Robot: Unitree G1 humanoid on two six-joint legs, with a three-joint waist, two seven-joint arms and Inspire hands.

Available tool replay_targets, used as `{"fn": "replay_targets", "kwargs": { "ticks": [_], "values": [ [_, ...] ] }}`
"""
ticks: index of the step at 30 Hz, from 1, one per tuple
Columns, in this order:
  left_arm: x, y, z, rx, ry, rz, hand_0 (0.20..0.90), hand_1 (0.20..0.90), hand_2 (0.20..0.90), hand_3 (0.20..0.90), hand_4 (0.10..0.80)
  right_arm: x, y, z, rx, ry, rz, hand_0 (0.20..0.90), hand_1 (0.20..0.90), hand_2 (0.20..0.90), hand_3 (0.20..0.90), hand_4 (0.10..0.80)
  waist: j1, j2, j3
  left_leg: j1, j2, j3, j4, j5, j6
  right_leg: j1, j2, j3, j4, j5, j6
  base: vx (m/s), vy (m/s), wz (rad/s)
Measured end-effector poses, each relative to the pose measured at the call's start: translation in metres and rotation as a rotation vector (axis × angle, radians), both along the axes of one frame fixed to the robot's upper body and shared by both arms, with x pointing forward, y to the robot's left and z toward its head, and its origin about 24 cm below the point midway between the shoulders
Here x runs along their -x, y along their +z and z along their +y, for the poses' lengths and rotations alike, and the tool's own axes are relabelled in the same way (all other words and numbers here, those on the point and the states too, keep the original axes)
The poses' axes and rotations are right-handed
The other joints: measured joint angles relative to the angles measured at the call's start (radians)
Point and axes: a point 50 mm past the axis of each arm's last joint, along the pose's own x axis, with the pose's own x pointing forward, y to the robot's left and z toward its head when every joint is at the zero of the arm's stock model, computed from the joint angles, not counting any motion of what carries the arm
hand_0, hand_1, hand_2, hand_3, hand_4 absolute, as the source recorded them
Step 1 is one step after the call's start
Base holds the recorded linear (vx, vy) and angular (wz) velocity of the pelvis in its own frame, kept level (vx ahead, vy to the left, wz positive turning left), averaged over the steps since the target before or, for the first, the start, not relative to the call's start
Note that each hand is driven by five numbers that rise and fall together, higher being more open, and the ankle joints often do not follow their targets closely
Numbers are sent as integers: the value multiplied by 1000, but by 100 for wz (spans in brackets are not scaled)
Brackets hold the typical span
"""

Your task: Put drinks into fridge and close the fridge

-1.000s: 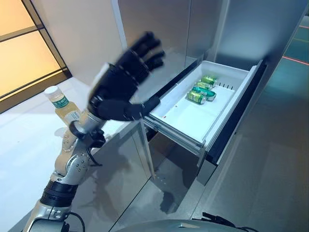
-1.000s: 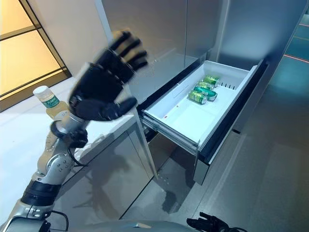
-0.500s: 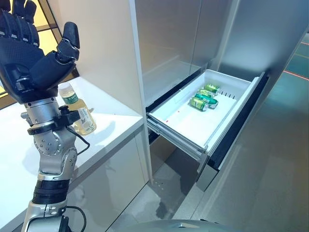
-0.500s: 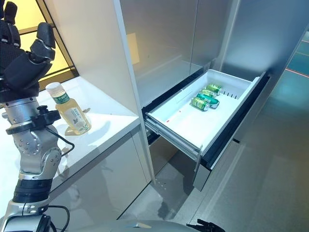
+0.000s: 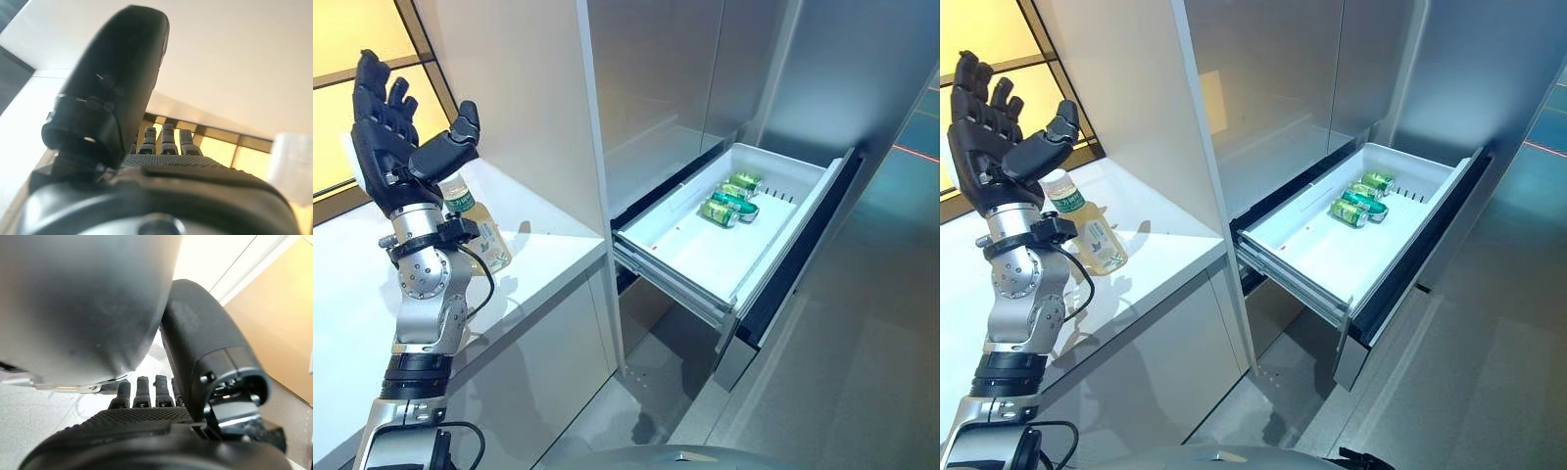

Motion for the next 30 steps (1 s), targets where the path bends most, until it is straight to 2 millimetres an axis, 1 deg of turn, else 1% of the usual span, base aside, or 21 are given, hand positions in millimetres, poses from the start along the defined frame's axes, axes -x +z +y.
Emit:
{"fn": "replay_targets", "kwargs": {
  "ticks": [4, 11, 16, 18, 22, 30],
  "values": [
    [-1, -5, -4, -32, -46, 32, 900, 900, 900, 900, 800, -1, 0, 0, 0, 1, 0, 900, 900, 900, 900, 800, 13, -2, 16, 2, 0, -8, 0, 3, -2, 7, 0, -6, 0, 0, 0, 4, 11, 4],
    [2, -12, -5, -113, -25, 76, 900, 900, 900, 900, 800, -6, 1, -1, 4, 22, -1, 900, 900, 900, 900, 800, 17, 2, 31, -4, -1, -28, -1, 7, -4, 10, 0, -27, 0, 0, 0, 0, 7, 9],
    [6, -31, -1, -114, -5, 175, 900, 900, 900, 900, 800, -10, 1, -1, 1, 29, -4, 900, 900, 900, 900, 800, 24, 3, 38, -5, -1, -31, 0, 8, -4, 10, 0, -30, 0, 0, 0, 0, 1, 1],
    [8, -44, 3, -146, 36, 239, 900, 900, 900, 900, 800, -11, 1, 0, -1, 36, -3, 900, 900, 900, 900, 800, 25, 2, 41, -5, -1, -31, 0, 9, -5, 10, 0, -30, 0, 0, 0, 0, 0, 0],
    [8, -57, 10, -162, 103, 297, 900, 900, 900, 900, 800, -12, 1, 0, -4, 40, 1, 900, 900, 900, 900, 800, 28, -2, 43, -5, -1, -33, 0, 10, -6, 10, 0, -32, 0, 0, 0, 0, 0, 0],
    [8, -60, 9, -145, 110, 301, 900, 900, 900, 900, 800, -12, 2, 1, -10, 30, -2, 900, 900, 900, 900, 800, 28, -7, 52, -5, -1, -33, 0, 11, -6, 11, 0, -32, 0, 0, 0, 0, 0, 0]
  ]
}}
